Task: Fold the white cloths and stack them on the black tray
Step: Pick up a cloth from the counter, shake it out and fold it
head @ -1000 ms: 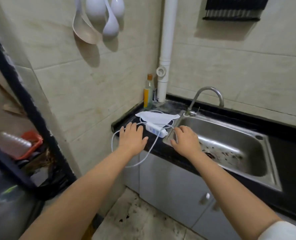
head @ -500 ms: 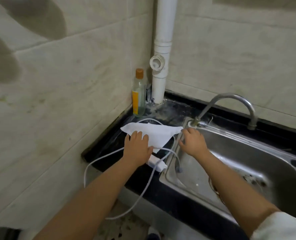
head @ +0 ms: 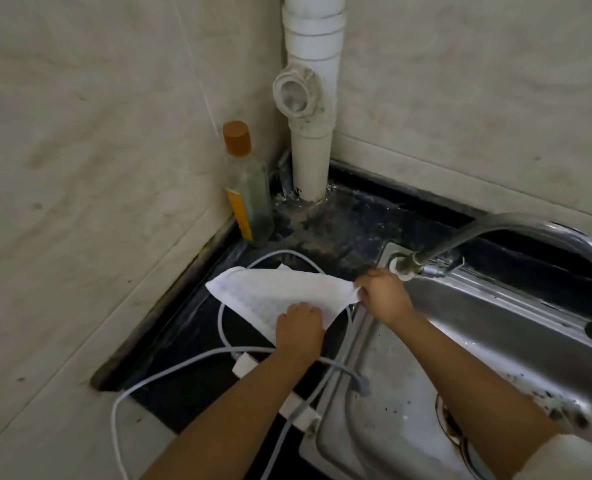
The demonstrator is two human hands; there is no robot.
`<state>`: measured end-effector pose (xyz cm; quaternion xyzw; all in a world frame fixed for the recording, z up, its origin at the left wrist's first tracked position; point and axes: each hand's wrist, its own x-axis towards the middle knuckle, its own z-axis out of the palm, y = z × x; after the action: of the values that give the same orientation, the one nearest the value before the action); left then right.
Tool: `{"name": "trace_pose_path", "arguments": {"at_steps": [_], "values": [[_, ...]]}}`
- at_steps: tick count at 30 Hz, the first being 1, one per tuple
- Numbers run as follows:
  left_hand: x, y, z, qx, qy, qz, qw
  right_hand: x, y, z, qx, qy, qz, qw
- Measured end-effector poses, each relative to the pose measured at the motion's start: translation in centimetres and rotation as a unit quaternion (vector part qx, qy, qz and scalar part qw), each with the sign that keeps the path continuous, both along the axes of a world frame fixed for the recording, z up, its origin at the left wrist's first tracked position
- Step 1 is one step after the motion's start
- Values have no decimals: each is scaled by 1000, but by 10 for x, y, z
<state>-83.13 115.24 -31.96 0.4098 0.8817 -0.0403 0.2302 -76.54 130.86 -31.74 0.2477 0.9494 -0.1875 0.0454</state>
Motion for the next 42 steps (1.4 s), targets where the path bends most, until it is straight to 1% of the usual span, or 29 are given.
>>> {"name": "trace_pose_path", "arguments": {"at_steps": [2,6,10,11,13,15,17,18,21,25,28,32,36,37,39,41,42], "values": [[-2,1,-2,14,0,-6,1000,0,0,4,-15,47,-7,999],[-2,2,0,23,5,-18,1000,3,-7,24,-63,95,-22,993],[6,-2,5,22,34,-41,998,27,-22,65,-131,161,-50,977],[8,-5,10,36,44,-46,997,37,-26,77,-142,178,-63,972],[13,-11,23,95,41,-38,994,60,-38,100,-146,196,-80,966],[25,-21,43,197,26,-42,979,86,-53,120,-139,201,-81,966],[50,-33,66,317,4,-54,947,115,-73,138,-119,198,-77,970],[69,-39,78,362,-7,-66,930,133,-83,147,-110,202,-85,970],[132,-44,105,453,-19,-119,883,197,-110,170,-89,205,-132,966],[215,-39,123,497,-29,-224,838,307,-138,186,-54,201,-226,952],[277,-31,130,517,2,-331,789,400,-151,194,-30,199,-311,929],[372,-7,140,550,27,-443,707,524,-170,204,8,198,-419,886],[481,21,145,575,32,-541,613,651,-192,210,46,206,-530,822],[510,27,147,577,32,-558,596,682,-197,212,57,210,-554,803],[577,41,153,563,54,-590,576,746,-205,218,86,216,-597,768],[650,56,162,548,104,-604,569,806,-212,226,122,222,-632,733],[688,62,165,549,112,-610,560,836,-216,230,142,224,-647,715]]}}
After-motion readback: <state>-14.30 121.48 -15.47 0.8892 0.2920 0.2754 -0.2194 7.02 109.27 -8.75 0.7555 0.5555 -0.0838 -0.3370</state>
